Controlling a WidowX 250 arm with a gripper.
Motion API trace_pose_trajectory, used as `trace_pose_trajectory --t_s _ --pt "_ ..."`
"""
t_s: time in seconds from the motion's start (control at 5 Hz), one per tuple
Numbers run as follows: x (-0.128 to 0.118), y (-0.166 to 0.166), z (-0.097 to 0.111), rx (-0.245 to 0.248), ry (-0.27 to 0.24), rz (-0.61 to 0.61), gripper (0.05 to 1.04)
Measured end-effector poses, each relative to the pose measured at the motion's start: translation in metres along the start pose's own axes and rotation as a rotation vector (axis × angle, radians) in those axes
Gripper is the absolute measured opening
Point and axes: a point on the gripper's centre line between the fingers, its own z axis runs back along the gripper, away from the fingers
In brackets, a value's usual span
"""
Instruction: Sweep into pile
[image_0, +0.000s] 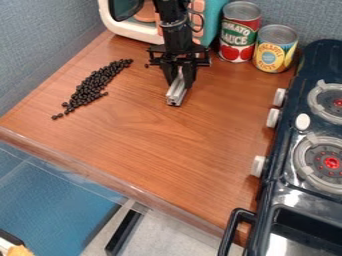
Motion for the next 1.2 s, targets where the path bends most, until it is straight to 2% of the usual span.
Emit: trace_pose_trajectory --t_s 0.4,0.6,0.8,1.2 --pt "-0.003 0.022 0.005 -0.009 -0.004 0.095 0.37" --pt "-0.006 0.047 0.008 -0.021 -0.009 0.158 0.37" --pt "-0.008 0.051 0.011 -0.02 -0.006 0.178 0.37" --pt "-0.015 0.077 0.026 -0.029 -0.04 0.3 0.37"
